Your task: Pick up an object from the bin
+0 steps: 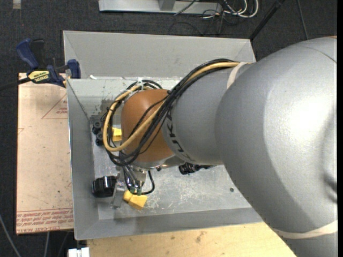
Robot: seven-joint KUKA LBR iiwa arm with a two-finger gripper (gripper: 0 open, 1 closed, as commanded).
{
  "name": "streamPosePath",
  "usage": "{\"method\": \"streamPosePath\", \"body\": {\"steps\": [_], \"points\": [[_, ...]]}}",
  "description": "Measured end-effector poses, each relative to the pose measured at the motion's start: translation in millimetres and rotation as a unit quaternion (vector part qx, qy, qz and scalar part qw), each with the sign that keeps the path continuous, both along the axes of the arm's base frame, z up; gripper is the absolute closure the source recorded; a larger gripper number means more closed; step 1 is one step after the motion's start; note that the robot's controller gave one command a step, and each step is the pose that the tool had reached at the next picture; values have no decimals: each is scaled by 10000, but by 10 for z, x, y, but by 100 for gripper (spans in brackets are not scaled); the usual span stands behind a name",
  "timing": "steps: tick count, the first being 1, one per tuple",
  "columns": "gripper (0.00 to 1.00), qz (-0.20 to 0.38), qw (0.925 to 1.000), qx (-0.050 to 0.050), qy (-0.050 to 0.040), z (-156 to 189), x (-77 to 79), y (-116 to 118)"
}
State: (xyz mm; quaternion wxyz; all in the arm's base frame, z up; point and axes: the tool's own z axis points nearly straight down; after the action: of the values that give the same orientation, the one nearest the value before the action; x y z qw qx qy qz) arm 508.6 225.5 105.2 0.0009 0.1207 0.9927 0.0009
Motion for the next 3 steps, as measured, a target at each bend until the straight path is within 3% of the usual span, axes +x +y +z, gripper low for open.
{"method": "streamPosePath", "body": {"steps": [1,2,3], "points": [[0,436,9990,-6,12,-340,-100,46],[100,-520,9986,-28,12,-357,-159,75],[100,-522,9986,-27,12,-357,-159,74]]}}
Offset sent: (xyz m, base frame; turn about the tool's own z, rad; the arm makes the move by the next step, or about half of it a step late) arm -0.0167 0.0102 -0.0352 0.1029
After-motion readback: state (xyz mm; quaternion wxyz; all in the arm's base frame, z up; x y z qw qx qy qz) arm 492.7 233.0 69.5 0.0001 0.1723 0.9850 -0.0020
